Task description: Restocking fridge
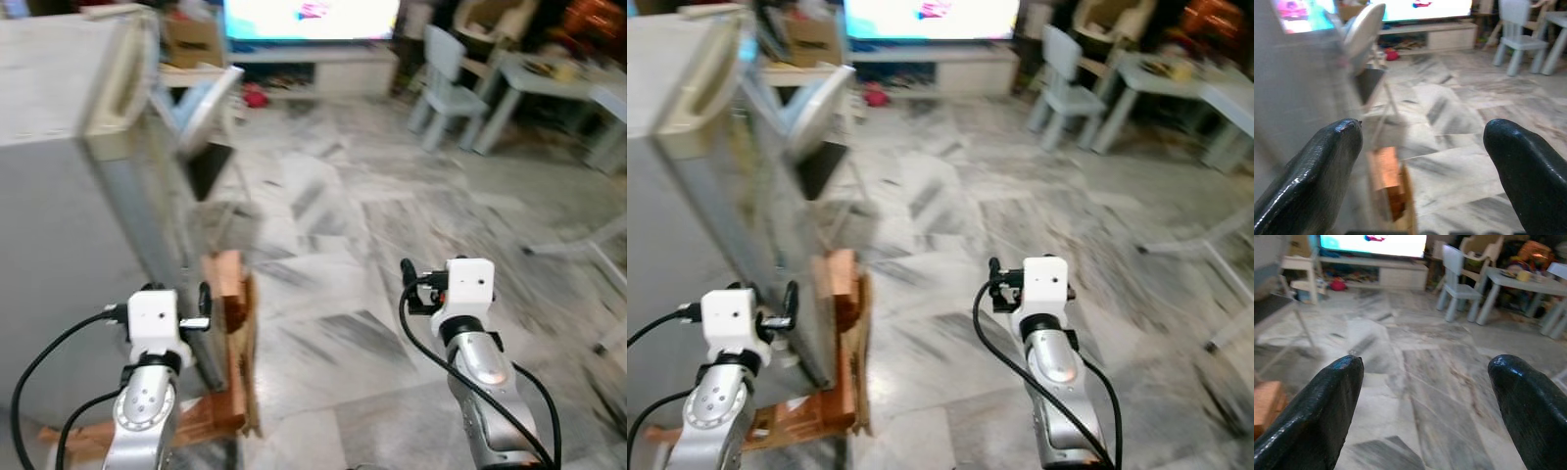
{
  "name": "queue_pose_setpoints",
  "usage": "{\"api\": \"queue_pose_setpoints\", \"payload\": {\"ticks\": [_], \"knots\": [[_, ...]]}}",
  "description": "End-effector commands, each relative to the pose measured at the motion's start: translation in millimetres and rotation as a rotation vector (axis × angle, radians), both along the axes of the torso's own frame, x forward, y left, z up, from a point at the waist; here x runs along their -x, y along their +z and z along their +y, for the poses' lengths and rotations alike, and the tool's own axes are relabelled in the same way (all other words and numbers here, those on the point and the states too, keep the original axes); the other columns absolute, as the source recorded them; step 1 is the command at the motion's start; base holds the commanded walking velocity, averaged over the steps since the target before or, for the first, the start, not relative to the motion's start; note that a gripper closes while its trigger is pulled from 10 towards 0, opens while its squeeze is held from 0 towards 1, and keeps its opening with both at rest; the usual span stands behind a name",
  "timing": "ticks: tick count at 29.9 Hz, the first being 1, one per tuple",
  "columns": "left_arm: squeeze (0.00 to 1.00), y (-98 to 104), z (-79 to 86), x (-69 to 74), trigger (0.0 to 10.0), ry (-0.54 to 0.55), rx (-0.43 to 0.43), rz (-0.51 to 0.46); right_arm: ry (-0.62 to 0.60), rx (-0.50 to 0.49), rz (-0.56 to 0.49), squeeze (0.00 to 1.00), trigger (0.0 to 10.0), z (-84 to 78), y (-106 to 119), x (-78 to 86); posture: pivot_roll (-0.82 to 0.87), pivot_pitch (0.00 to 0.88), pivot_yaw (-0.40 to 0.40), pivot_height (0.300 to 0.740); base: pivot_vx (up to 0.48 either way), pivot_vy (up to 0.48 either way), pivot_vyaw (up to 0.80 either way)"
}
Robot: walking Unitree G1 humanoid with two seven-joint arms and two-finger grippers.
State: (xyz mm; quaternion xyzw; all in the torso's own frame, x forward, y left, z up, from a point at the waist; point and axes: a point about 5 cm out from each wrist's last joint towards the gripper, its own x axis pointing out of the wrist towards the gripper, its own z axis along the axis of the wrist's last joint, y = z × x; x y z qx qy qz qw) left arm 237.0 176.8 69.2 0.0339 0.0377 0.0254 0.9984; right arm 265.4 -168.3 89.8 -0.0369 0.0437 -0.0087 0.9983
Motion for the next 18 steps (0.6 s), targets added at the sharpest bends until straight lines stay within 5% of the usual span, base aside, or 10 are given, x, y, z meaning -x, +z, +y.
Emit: {"api": "queue_pose_setpoints", "payload": {"ticks": [1,18], "knots": [[0.0,1.9,3.1,-1.9,10.0,0.002,-0.006,0.003,0.002,0.002,0.006,0.0,10.0,-0.9,-0.4,-0.9,0.02,0.008,-0.039,0.74,0.0,0.0,0.0],[0.0,-11.6,23.1,-6.0,10.0,0.113,0.003,0.114,0.043,0.038,0.097,0.0,10.0,0.7,-19.9,9.2,0.01,0.04,-0.039,0.74,0.0,0.0,0.0]]}}
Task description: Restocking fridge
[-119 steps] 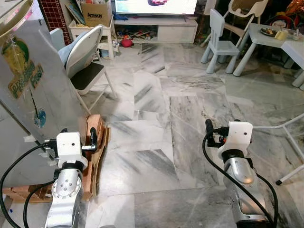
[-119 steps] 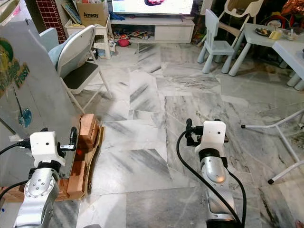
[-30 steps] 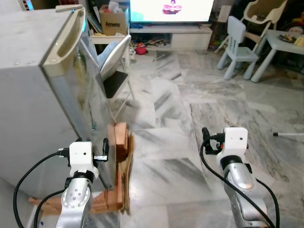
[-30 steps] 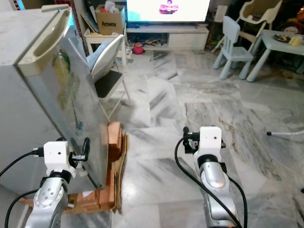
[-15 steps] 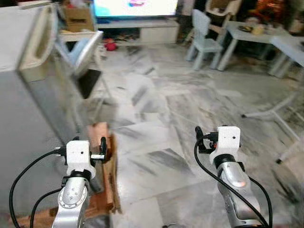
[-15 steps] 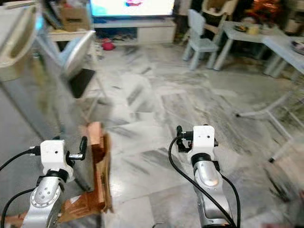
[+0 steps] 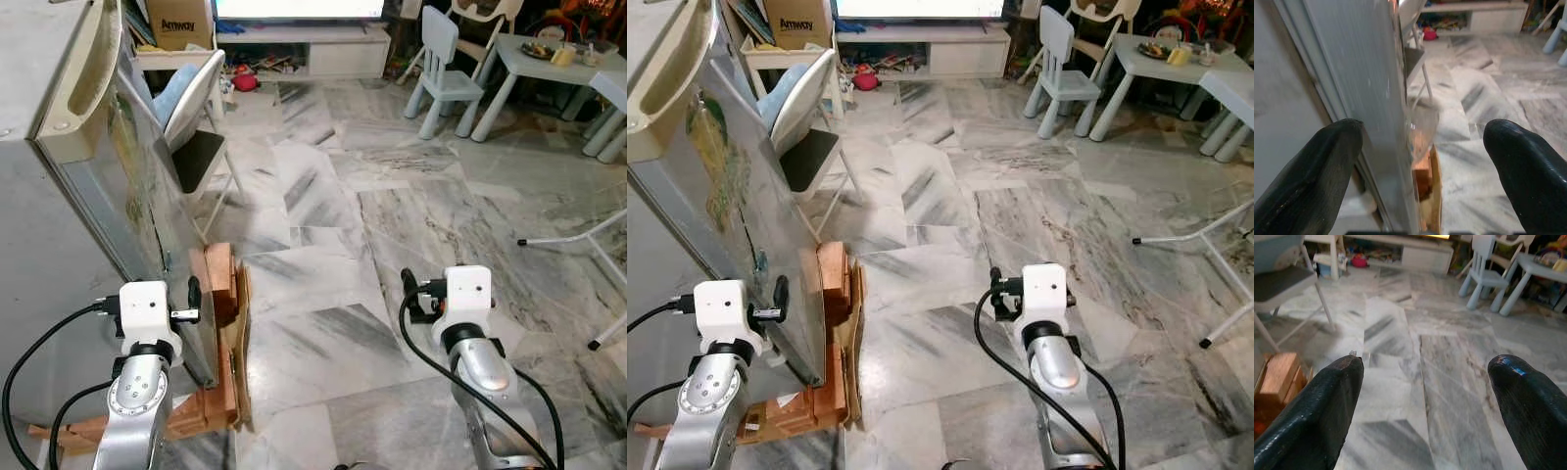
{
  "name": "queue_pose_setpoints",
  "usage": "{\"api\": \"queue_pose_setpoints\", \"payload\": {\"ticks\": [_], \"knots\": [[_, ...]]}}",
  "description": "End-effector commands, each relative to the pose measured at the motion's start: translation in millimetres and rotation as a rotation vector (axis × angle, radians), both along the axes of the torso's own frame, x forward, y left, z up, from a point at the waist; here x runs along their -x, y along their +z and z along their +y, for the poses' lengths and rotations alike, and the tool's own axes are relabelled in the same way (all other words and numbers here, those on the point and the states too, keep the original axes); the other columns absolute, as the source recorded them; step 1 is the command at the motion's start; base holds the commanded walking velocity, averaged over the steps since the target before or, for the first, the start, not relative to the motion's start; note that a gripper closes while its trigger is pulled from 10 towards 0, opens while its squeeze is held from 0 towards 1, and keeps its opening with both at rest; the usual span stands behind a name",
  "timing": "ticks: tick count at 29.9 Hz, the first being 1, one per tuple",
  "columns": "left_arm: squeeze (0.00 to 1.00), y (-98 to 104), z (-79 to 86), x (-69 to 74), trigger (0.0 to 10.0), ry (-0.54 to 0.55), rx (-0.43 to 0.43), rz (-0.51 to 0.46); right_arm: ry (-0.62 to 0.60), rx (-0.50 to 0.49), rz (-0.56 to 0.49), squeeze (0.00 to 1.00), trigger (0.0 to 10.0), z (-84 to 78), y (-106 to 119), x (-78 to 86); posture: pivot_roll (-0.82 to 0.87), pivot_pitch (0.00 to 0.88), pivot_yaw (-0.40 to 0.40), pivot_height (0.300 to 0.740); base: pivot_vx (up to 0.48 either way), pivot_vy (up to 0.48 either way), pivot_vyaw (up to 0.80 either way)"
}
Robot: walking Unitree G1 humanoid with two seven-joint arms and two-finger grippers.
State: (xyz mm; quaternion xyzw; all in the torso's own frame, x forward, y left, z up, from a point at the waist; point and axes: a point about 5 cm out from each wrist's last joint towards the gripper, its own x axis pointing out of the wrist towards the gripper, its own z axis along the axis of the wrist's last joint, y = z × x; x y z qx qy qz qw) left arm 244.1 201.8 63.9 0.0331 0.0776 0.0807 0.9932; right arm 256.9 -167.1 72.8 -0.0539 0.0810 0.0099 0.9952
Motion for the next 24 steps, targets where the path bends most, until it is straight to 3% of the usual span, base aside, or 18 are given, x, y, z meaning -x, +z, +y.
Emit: {"api": "queue_pose_setpoints", "payload": {"ticks": [1,16,24], "knots": [[0.0,-7.9,-3.2,0.5,10.0,-0.004,0.008,0.045,0.011,0.007,0.026,0.0,10.0,-0.1,-3.9,1.0,0.01,0.04,-0.04,0.74,0.0,0.0,0.0],[0.0,-6.2,5.5,-33.8,10.0,0.042,-0.025,0.067,0.02,0.012,0.037,0.0,10.0,-0.2,-5.6,1.3,-0.01,0.039,-0.036,0.74,0.0,0.0,0.0],[0.0,-8.9,18.2,-31.5,10.0,0.062,-0.039,0.085,0.017,0.012,0.042,0.0,10.0,-1.2,-6.7,3.8,-0.01,0.043,-0.035,0.74,0.0,0.0,0.0]]}}
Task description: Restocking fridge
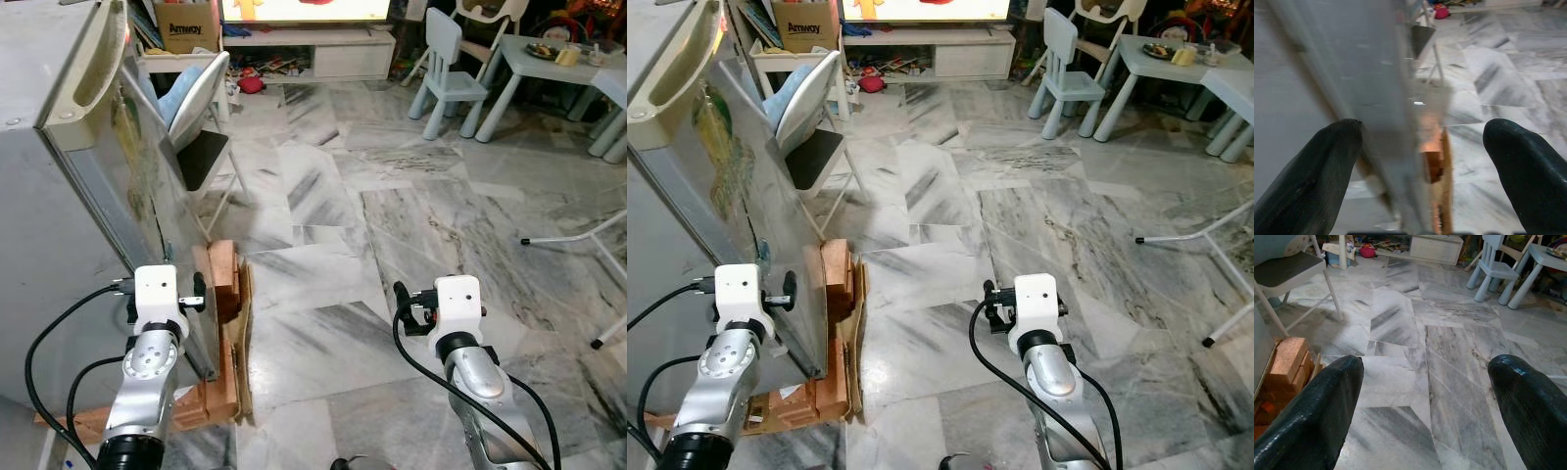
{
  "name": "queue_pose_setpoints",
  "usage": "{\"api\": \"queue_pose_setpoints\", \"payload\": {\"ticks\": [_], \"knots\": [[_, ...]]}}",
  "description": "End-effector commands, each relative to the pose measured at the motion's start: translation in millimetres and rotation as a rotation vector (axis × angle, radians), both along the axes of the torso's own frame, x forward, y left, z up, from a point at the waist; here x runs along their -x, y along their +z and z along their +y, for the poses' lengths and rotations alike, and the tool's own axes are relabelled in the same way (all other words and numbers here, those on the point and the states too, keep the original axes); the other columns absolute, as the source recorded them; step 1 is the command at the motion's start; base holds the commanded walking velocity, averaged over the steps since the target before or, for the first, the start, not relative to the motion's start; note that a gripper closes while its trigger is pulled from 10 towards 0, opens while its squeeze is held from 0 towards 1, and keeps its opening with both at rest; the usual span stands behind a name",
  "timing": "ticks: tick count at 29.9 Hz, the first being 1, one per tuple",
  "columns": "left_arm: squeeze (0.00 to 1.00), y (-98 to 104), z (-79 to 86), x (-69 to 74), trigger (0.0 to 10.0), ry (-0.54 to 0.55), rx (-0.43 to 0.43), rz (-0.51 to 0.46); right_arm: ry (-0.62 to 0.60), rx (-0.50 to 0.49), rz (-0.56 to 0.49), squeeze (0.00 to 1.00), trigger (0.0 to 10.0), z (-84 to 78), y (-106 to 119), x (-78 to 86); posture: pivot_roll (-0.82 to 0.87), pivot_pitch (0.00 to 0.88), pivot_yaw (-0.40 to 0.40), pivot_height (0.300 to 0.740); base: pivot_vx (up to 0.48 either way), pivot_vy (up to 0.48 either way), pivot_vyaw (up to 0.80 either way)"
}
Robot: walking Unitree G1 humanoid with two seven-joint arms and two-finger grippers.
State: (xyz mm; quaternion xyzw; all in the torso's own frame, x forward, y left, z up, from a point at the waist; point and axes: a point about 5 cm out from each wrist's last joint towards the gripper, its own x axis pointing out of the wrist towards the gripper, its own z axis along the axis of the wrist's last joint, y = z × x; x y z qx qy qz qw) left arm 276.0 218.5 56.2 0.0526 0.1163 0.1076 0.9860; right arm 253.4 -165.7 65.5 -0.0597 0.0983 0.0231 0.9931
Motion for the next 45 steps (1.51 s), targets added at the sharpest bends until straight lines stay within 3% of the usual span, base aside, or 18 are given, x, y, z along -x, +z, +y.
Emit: {"api": "queue_pose_setpoints", "payload": {"ticks": [1,8,19,24,30,37,41,43,45], "knots": [[0.0,-2.7,1.6,0.9,10.0,0.004,-0.007,0.009,-0.007,0.001,0.008,0.0,10.0,-2.3,0.3,0.7,-0.01,0.044,-0.036,0.74,0.0,0.0,0.0],[0.0,-3.8,-1.9,-1.8,10.0,-0.02,-0.001,0.011,-0.002,0.0,0.009,0.0,10.0,-0.6,-0.1,0.3,-0.01,0.045,-0.037,0.74,0.0,0.0,0.0],[0.0,14.0,-26.6,-30.3,10.0,-0.184,0.009,-0.052,0.008,0.01,0.029,0.0,10.0,-0.7,-4.4,1.7,-0.02,0.037,-0.036,0.74,0.0,0.0,0.0],[0.0,21.0,-42.1,-38.3,10.0,-0.278,0.023,-0.078,0.009,0.063,0.139,0.0,10.0,-6.6,-22.5,9.3,-0.02,0.033,-0.033,0.74,0.0,0.0,0.0],[0.0,22.6,-48.7,-41.7,10.0,-0.295,0.018,-0.089,0.016,0.042,0.222,0.0,10.0,-7.8,-35.0,16.5,-0.02,0.035,-0.034,0.74,0.0,0.0,0.0],[0.0,34.3,-62.6,-58.3,10.0,-0.308,0.021,-0.116,0.152,0.007,0.333,0.0,10.0,3.3,-45.1,23.8,-0.02,0.032,-0.034,0.74,0.0,0.0,0.0],[0.0,48.8,-87.3,-68.2,10.0,-0.392,0.059,-0.156,0.181,-0.002,0.34,0.0,10.0,4.6,-45.0,25.3,-0.01,0.031,-0.037,0.74,0.0,0.0,0.0],[0.0,61.7,-135.8,-65.0,10.0,-0.587,0.11,-0.187,0.182,-0.001,0.345,0.0,10.0,4.0,-45.2,24.7,-0.01,0.027,-0.039,0.74,0.0,0.0,0.0],[0.0,66.8,-194.8,-43.5,10.0,-0.858,0.218,-0.167,0.201,0.002,0.356,0.0,10.0,5.5,-46.1,24.2,-0.01,0.023,-0.04,0.74,0.0,0.0,0.0]]}}
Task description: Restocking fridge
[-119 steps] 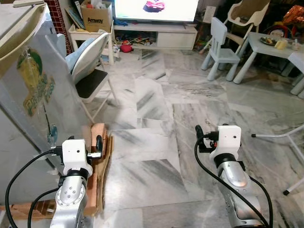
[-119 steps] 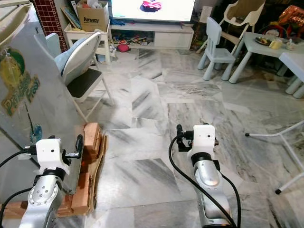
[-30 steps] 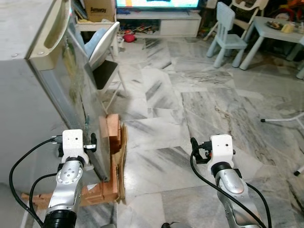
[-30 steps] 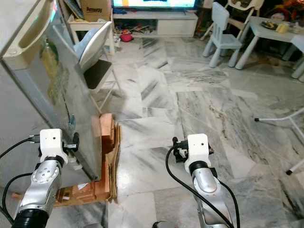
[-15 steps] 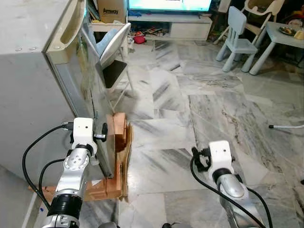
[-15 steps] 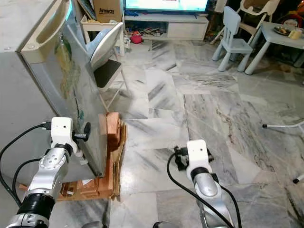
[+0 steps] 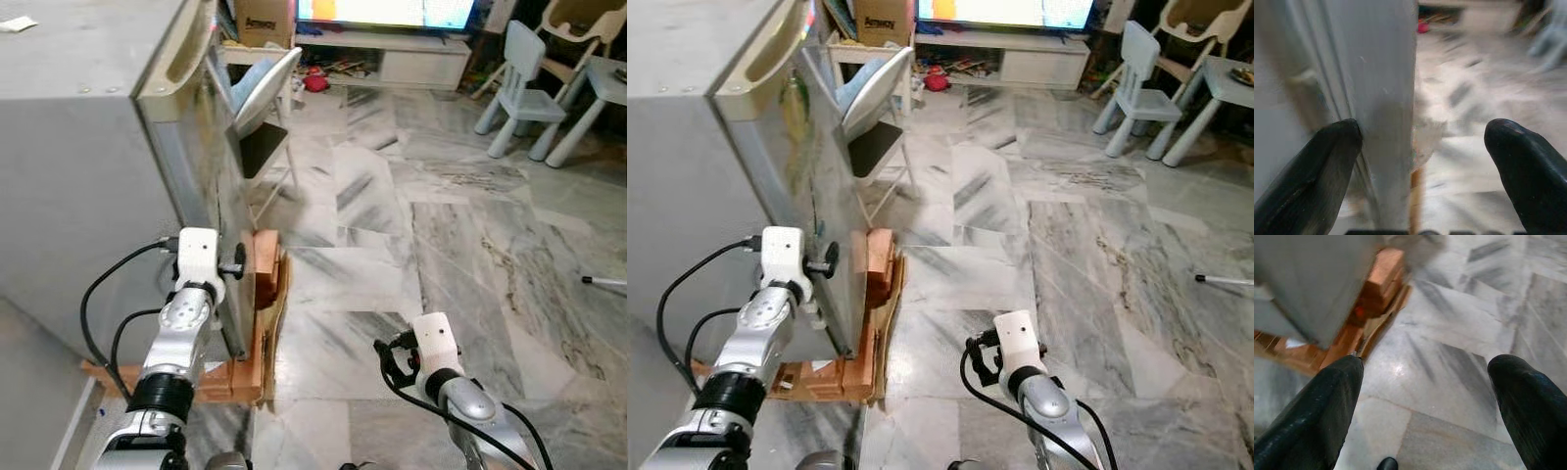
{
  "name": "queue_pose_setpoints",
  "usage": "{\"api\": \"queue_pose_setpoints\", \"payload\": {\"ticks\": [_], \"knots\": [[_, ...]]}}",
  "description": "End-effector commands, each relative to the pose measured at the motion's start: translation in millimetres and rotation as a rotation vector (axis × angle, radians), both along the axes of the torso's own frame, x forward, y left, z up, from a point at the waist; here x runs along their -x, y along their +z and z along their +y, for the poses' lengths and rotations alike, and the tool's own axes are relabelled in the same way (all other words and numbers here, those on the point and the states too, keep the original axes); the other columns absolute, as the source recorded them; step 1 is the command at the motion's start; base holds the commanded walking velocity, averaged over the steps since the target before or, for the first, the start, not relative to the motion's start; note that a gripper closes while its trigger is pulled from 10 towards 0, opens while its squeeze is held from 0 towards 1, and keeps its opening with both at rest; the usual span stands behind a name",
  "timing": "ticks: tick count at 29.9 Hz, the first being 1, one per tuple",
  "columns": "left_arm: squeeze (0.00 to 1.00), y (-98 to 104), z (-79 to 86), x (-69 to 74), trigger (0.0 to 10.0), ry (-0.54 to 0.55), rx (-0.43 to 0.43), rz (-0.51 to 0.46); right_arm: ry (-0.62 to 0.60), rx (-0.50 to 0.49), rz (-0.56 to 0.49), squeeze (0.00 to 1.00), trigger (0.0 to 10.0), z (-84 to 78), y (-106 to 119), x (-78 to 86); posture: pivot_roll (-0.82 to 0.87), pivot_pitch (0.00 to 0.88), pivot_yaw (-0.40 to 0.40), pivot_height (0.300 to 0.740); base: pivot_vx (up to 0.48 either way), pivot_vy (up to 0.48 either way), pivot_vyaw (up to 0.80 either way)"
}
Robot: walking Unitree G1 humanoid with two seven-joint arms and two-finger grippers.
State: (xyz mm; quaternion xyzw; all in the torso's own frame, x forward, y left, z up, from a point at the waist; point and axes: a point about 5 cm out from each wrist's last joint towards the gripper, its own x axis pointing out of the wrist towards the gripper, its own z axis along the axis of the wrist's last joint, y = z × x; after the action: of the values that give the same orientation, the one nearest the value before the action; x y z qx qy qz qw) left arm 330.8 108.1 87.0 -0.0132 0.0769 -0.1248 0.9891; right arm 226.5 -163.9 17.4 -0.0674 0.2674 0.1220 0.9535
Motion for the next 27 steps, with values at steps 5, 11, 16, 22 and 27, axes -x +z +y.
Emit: {"api": "queue_pose_setpoints", "payload": {"ticks": [5,11,16,22,27], "knots": [[0.0,46.4,-126.1,33.8,10.0,-0.587,0.137,-0.132,0.042,-0.007,0.009,0.0,10.0,6.3,0.7,-2.8,-0.02,0.019,-0.034,0.74,0.0,0.0,0.0],[0.0,50.5,-76.2,0.8,10.0,-0.317,0.106,-0.161,0.047,-0.005,0.009,0.0,10.0,6.9,0.9,-3.0,-0.01,0.018,-0.036,0.74,0.0,0.0,0.0],[0.0,55.3,-46.1,-4.5,10.0,-0.256,0.069,-0.189,0.051,-0.003,0.008,0.0,10.0,8.0,0.1,-5.2,0.0,0.02,-0.034,0.74,0.0,0.0,0.0],[0.0,44.1,-25.5,-1.9,10.0,-0.181,0.06,-0.178,0.06,0.031,-0.001,0.0,10.0,9.2,0.4,-5.5,-0.01,0.02,-0.037,0.74,0.0,-0.359,0.0],[0.0,40.0,-29.4,0.7,10.0,-0.178,0.058,-0.166,0.054,0.032,0.0,0.0,10.0,7.7,0.2,-5.7,-0.01,0.021,-0.041,0.74,0.0,-0.446,-0.43]]}}
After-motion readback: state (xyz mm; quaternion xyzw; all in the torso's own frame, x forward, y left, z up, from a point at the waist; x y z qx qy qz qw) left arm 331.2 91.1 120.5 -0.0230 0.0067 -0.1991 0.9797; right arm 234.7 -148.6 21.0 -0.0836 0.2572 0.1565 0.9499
